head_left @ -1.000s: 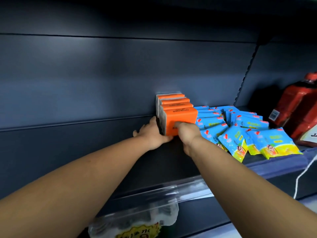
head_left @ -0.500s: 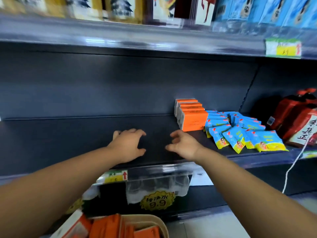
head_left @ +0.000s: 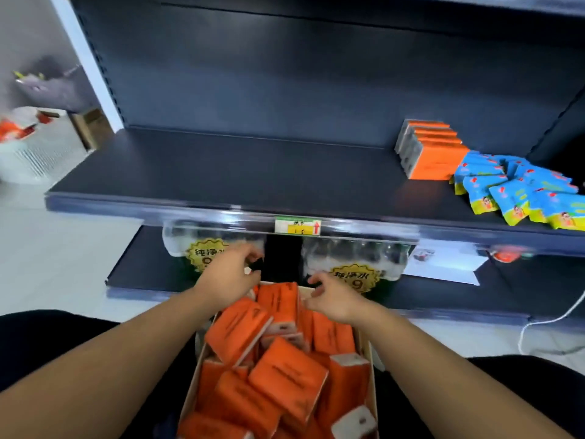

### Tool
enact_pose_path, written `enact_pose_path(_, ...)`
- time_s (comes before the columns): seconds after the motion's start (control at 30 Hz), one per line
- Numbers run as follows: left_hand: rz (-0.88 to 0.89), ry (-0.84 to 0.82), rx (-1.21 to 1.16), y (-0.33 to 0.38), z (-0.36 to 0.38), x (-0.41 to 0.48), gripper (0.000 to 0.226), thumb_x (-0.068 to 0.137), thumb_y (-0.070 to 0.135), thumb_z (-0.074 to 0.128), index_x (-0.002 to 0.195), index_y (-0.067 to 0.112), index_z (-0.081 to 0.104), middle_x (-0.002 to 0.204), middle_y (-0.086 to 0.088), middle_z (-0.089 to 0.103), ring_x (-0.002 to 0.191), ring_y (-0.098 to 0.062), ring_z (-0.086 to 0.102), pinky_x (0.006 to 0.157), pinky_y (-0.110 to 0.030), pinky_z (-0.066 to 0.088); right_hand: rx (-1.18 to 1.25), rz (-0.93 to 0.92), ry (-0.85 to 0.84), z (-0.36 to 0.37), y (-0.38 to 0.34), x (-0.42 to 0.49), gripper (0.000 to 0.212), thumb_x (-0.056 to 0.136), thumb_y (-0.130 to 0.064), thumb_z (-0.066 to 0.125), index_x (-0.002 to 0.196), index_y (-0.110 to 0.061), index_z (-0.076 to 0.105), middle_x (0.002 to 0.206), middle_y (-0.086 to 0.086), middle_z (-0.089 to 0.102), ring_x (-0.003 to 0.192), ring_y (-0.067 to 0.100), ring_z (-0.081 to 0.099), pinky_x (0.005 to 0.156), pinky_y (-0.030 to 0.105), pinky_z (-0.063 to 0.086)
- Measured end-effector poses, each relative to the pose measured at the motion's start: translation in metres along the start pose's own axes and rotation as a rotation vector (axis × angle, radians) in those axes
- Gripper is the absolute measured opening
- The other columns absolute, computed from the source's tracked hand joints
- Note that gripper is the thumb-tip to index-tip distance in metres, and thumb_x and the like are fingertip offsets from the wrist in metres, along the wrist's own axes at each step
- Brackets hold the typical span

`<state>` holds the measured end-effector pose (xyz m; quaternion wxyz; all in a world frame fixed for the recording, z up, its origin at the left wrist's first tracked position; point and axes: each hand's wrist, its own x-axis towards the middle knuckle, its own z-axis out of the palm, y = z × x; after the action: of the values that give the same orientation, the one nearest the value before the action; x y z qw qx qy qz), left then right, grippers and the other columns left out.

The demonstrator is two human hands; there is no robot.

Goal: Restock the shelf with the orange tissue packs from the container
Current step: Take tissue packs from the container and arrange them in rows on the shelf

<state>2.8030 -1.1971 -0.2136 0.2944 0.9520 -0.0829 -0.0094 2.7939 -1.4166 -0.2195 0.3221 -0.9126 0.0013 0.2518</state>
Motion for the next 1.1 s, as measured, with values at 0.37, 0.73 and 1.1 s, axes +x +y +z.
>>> enact_pose_path(0.37,-0.364,-0.172,0.190,-0.070,0.014,0.002,0.077,0.083,0.041,0.067,0.148,0.028,0.027,0.147,-0.006,0.037,0.132,-0.033,0.037,0.105,-0.051,0.038,0.224,0.341,0.029,0.052,0.007,0.026,0.057,0.093,-0.041,0.054,0.137,-0.008,0.039,0.134,0.014,0.054,0.114,0.029,0.054,0.088,0.031,0.045)
enact_pose_path(0.73,-0.287,-0.155,0.099,-0.070,0.050,0.013,0.026,0.090,0.037,0.054,0.113,0.023,0.053,0.102,0.001,0.063,0.089,-0.018,0.060,0.072,-0.034,0.050,0.083,0.352,0.124,0.091,0.009,0.054,0.062,0.072,-0.060,0.063,0.120,-0.020,0.057,0.123,0.005,0.058,0.105,0.025,0.061,0.092,0.039,0.052)
enact_pose_path(1.1,0.106,-0.084,0.287,-0.037,0.066,0.000,0.035,0.088,0.046,0.048,0.118,0.027,0.055,0.108,0.004,0.054,0.101,-0.020,0.052,0.082,-0.029,0.041,0.807,0.478,0.184,0.079,-0.010,0.068,0.046,0.095,-0.040,0.041,0.113,-0.004,0.063,0.104,0.019,0.068,0.095,0.035,0.065,0.083,0.039,0.052)
